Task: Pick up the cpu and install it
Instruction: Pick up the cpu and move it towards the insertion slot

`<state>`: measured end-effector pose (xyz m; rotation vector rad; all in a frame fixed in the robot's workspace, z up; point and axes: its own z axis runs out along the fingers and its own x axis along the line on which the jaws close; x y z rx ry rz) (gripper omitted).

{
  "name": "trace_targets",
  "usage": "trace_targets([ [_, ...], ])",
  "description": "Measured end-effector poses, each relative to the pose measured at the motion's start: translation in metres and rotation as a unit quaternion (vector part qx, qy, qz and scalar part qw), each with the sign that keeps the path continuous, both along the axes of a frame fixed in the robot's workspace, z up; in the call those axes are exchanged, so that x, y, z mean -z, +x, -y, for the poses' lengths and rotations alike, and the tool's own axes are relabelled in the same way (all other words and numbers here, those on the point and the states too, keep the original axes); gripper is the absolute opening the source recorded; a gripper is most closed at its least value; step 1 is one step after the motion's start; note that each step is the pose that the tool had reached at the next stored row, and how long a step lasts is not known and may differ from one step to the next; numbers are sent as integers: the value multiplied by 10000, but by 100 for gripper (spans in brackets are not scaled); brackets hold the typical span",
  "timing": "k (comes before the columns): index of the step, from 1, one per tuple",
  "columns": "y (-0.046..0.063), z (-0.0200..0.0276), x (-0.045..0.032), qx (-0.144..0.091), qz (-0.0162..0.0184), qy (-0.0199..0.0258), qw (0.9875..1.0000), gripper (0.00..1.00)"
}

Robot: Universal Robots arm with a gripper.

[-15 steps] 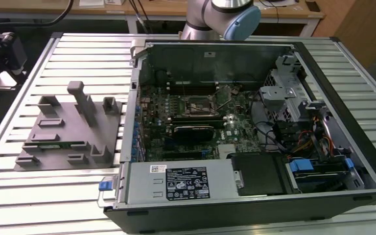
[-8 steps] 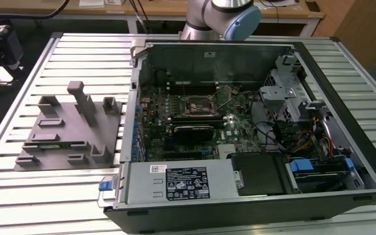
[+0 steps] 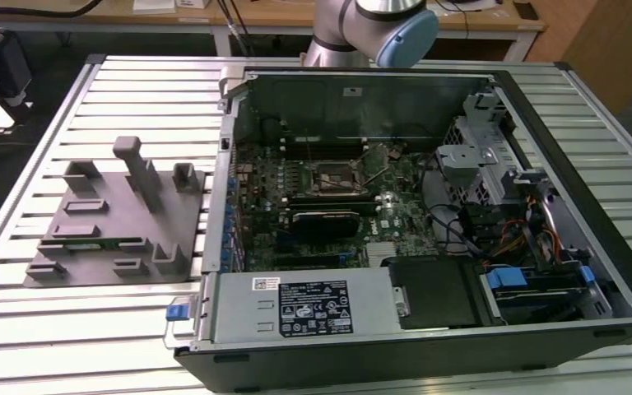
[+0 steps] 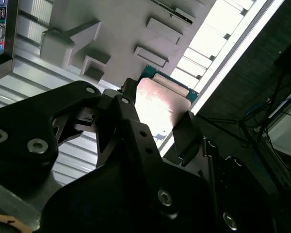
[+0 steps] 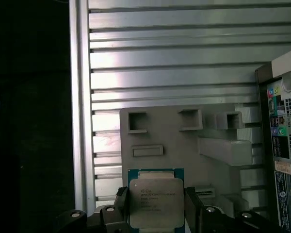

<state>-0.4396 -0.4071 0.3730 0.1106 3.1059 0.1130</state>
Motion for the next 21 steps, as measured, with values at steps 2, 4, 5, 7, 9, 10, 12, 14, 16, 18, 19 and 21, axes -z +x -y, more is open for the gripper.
trace_targets([
  [2, 0, 0, -29, 0, 0, 0, 10000, 55],
  [4, 0, 0, -51, 0, 1, 1, 10000, 55],
  [5, 0, 0, -59, 0, 1, 1, 10000, 55],
  [7, 0, 0, -61, 0, 1, 1, 10000, 55],
  [9, 0, 0, -63, 0, 0, 0, 10000, 55],
  [10, 0, 0, -64, 0, 0, 0, 10000, 55],
  [12, 0, 0, -65, 0, 0, 0, 10000, 55],
  [14, 10, 0, -67, -1, -1, 0, 10000, 55],
  [16, 28, 0, -65, 0, 1, 1, 10000, 55],
  [18, 51, 0, -66, 0, 0, 0, 10000, 55],
  [19, 65, 0, -65, 0, 0, 0, 10000, 55],
  [21, 99, 0, -65, 0, 0, 0, 10000, 55],
])
